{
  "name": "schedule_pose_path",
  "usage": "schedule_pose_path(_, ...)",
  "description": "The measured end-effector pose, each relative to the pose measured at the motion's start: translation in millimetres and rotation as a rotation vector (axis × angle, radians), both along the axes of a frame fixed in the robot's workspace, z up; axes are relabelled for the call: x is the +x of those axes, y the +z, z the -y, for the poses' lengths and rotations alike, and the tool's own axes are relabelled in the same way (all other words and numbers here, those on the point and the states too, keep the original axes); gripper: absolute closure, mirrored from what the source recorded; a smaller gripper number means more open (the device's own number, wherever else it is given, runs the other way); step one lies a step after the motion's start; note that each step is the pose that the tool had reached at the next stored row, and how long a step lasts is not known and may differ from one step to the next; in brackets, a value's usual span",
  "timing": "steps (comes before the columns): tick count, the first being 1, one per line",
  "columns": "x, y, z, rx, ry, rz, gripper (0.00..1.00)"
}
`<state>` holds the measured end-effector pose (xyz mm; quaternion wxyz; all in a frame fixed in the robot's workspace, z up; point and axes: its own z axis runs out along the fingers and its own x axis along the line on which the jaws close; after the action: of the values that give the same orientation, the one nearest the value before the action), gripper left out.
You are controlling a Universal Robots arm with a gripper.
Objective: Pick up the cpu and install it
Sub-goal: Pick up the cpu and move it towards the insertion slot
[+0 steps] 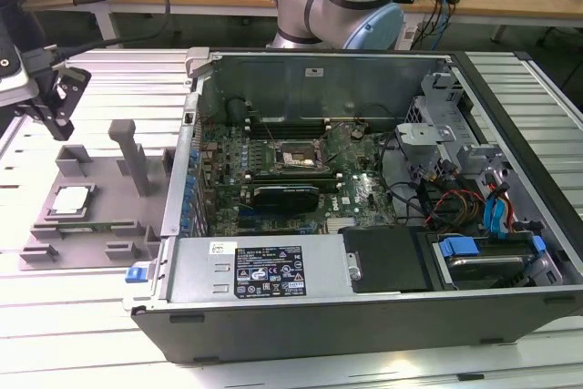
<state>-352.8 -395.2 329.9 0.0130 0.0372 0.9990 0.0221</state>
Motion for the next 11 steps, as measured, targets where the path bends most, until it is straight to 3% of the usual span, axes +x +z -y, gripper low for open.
schedule_pose_path(11,-7.0,-2.8,-0.1,0.0001,0.0,0.0001,0.89)
